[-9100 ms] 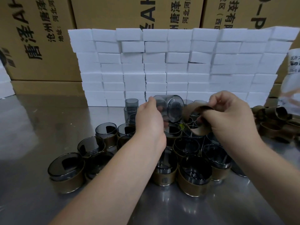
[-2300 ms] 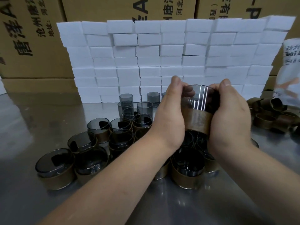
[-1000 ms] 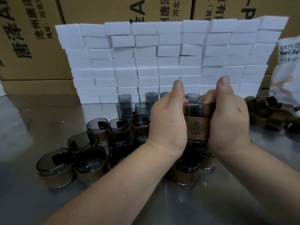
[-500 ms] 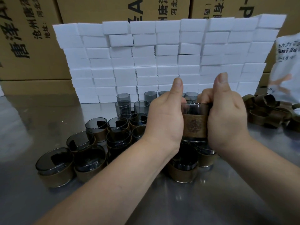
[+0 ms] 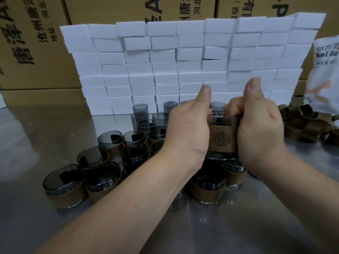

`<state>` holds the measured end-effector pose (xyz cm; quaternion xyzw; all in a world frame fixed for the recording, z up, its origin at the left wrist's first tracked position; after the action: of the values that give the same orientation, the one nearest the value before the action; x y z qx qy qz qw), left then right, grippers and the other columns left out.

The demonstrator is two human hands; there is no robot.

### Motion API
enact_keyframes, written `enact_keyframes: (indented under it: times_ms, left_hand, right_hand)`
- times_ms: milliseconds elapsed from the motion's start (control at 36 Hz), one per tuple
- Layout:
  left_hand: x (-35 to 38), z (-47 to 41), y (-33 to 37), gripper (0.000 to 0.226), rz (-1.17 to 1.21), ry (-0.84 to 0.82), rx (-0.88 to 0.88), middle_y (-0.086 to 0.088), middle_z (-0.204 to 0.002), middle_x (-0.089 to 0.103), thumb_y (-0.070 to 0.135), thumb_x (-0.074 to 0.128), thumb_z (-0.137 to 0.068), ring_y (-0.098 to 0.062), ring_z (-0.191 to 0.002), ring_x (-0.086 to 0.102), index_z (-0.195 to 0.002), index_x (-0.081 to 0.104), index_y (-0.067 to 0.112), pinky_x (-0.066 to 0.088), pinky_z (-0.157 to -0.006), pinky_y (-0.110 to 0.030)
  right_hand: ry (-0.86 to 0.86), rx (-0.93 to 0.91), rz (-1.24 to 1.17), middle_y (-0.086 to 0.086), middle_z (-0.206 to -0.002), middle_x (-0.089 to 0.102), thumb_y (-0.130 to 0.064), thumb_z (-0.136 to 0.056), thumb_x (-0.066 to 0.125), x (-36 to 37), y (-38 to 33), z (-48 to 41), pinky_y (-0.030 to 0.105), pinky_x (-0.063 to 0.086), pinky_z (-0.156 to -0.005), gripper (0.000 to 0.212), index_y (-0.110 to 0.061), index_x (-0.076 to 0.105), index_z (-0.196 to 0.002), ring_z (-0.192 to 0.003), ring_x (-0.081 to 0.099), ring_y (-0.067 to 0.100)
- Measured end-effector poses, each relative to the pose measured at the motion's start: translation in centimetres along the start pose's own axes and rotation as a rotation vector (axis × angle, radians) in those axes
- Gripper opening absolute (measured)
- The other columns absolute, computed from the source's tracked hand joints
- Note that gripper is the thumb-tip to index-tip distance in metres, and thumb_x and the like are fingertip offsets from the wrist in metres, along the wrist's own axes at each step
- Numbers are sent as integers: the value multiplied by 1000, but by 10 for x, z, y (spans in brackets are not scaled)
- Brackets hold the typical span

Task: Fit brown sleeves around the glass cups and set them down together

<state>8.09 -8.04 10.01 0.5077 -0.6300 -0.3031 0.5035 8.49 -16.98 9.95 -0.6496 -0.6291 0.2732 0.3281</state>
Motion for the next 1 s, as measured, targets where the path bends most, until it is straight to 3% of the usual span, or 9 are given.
enact_keyframes:
  times_ms: [167,333,444,500,583,667,778,889,1000]
  left_hand:
    - [-1,0,-2,46,-12,15,-4,-7,-61,47,37,55,-90,-19,-59,46,-49,47,19,39,-59,-30]
    - [-3,-4,2,55,-44,21,46,6,-46,51,43,50,-92,-9,-43,48,-43,51,18,41,-46,-18]
    - [-7,-9,7,63,-82,64,119,9,-43,50,46,45,-93,-8,-44,49,-36,49,20,43,-47,-17]
    - [-9,-12,9,64,-122,95,156,11,-42,45,48,41,-94,-7,-44,45,-36,46,22,41,-48,-18]
    - [-9,-12,5,64,-154,70,146,12,-41,45,51,36,-95,-3,-41,44,-37,49,25,39,-44,-14]
    - [-9,-13,2,64,-192,-45,171,10,-48,49,59,27,-89,-6,-50,48,-43,52,24,43,-55,-25]
    - [-16,-14,7,56,-298,-399,359,-7,-65,49,54,25,-88,-20,-65,47,-66,55,13,39,-66,-36]
    - [-23,-12,8,49,-440,-384,625,-16,-61,44,31,31,-91,-22,-61,43,-64,47,-6,35,-59,-32]
    - [-23,-12,7,31,-478,-364,637,11,-53,34,32,38,-87,-5,-53,34,-57,38,27,27,-52,-22]
  right_hand:
    - [-3,1,29,-3,-39,26,-48,-88,24,0,2,0,19,25,-41,60,-21,31,-36,-39,26,10]
    - [-4,-30,-17,7,-42,25,-60,-86,21,3,2,-3,21,23,-43,69,-7,28,-42,-40,27,13]
    - [-212,-33,26,-6,-51,52,-88,-67,33,3,-2,-8,24,40,-53,73,-20,55,-51,-52,49,13]
    - [-253,-149,207,2,-68,60,-74,-80,38,4,-4,-6,27,43,-62,63,-16,61,-68,-67,55,12]
    - [-158,-234,223,12,-63,50,-38,-90,35,4,-2,-5,27,34,-58,57,11,53,-69,-63,46,19]
    - [-96,-327,237,19,-65,42,-41,-86,30,5,-3,-4,25,28,-52,65,17,44,-60,-55,36,23]
    - [-25,-310,228,23,-57,36,-46,-84,30,-3,-2,-8,26,25,-48,70,18,40,-58,-52,32,26]
    - [-96,-264,141,22,-53,31,-48,-84,32,2,0,-6,25,25,-47,69,15,36,-55,-51,30,27]
    - [-136,-175,54,0,-45,31,-51,-83,33,3,5,-5,21,26,-45,61,2,38,-53,-45,30,10]
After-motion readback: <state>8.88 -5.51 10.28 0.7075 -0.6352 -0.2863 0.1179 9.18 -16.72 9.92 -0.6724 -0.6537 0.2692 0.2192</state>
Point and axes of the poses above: each hand's wrist, its own z-axis away from the middle knuckle, its own x-axis out of the palm, y = z × x, the point moved 1 cm from there along -z, towards the middle knuckle
